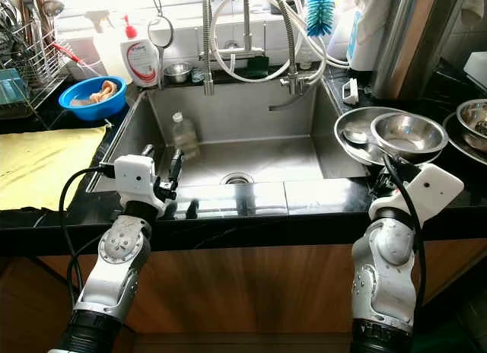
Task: Kitchen organization
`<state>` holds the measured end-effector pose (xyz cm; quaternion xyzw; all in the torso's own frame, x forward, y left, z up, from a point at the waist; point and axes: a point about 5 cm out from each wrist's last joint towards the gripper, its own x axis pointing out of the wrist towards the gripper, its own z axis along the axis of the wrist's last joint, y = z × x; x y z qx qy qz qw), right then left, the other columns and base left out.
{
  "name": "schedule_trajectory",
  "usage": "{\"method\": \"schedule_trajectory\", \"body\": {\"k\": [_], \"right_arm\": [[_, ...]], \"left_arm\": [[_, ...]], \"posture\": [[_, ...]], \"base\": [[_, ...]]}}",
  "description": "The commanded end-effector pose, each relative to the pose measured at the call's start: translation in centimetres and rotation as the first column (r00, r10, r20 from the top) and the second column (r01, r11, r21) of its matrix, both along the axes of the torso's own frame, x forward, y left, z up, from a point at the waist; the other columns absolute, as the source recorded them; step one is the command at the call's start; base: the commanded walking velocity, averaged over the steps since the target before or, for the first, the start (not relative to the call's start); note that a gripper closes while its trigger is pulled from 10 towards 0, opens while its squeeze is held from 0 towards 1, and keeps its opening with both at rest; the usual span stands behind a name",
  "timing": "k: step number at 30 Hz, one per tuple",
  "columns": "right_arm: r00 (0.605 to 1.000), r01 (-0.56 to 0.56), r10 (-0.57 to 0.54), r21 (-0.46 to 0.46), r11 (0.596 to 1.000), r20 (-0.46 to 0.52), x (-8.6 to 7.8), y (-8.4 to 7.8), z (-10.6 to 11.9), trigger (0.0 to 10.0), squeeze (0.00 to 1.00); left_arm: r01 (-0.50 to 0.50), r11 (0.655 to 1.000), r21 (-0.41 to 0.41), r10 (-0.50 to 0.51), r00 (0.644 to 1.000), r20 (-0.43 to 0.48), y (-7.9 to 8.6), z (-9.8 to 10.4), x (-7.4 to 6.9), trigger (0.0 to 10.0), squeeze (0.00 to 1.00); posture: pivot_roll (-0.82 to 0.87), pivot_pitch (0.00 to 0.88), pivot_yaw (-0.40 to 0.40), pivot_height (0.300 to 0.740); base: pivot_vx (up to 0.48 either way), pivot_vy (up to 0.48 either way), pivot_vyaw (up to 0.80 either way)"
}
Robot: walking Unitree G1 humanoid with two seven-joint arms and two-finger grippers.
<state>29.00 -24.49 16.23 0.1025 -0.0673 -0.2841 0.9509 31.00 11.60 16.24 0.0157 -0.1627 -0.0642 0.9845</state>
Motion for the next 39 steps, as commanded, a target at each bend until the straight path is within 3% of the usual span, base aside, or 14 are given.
{"method": "schedule_trajectory", "body": {"k": [1, 19, 20, 24, 25, 26, 27, 39], "right_arm": [[1.000, -0.017, 0.017, 0.015, 1.000, 0.010, 0.27, 0.41, 0.01, 10.0, 0.00], [0.999, 0.007, -0.007, 0.004, 1.000, 0.050, 0.43, 0.01, 0.74, 10.0, 0.00], [0.999, 0.009, -0.009, 0.006, 1.000, 0.048, 0.46, -0.08, 0.65, 0.0, 0.00], [0.998, 0.015, -0.016, 0.013, 1.000, 0.054, 0.59, -0.26, 0.71, 0.0, 0.00], [0.998, 0.022, -0.022, 0.012, 1.000, 0.053, 0.60, -0.33, 0.74, 3.1, 0.00], [0.998, 0.022, -0.022, 0.012, 1.000, 0.053, 0.60, -0.33, 0.74, 3.1, 0.00], [0.998, 0.027, -0.028, 0.012, 1.000, 0.051, 0.60, -0.39, 0.75, 10.0, 0.00], [0.998, 0.036, -0.038, 0.033, 0.999, 0.047, 0.84, -0.54, 0.54, 10.0, 0.00]], "left_arm": [[-0.006, 1.000, 0.029, 0.005, 1.000, 0.010, 0.12, 0.17, 0.04, 10.0, 0.00], [-0.005, 1.000, 0.028, 0.005, 1.000, 0.005, 0.10, 0.05, 0.02, 10.0, 0.00], [-0.006, 1.000, 0.028, 0.006, 1.000, 0.005, 0.13, 0.04, -0.01, 10.0, 0.00], [-0.003, 1.000, 0.028, 0.003, 1.000, 0.004, 0.08, 0.02, -0.06, 10.0, 0.00], [-0.002, 1.000, 0.028, 0.002, 1.000, 0.005, 0.07, 0.02, -0.07, 10.0, 0.00], [-0.002, 1.000, 0.028, 0.002, 1.000, 0.005, 0.07, 0.02, -0.07, 10.0, 0.00], [-0.001, 1.000, 0.028, 0.001, 1.000, 0.005, 0.06, 0.03, -0.05, 10.0, 0.00], [0.002, 1.000, 0.028, -0.002, 1.000, 0.007, -0.04, 0.10, 0.03, 10.0, 0.00]], "posture": [[-0.16, 0.000, 0.088, 0.740], [-0.16, 0.000, 0.090, 0.740], [-0.16, 0.000, 0.090, 0.740], [-0.16, 0.000, 0.091, 0.740], [-0.16, 0.000, 0.091, 0.740], [-0.16, 0.000, 0.091, 0.740], [-0.16, 0.000, 0.091, 0.740], [-0.16, 0.000, 0.091, 0.740]], "base": [[0.000, 0.000, 0.00], [0.000, 0.000, 0.00], [0.000, 0.000, 0.00], [0.000, 0.000, 0.00], [0.000, 0.000, 0.00], [0.000, 0.000, 0.00], [0.000, 0.000, 0.00], [0.000, 0.000, 0.00]]}}
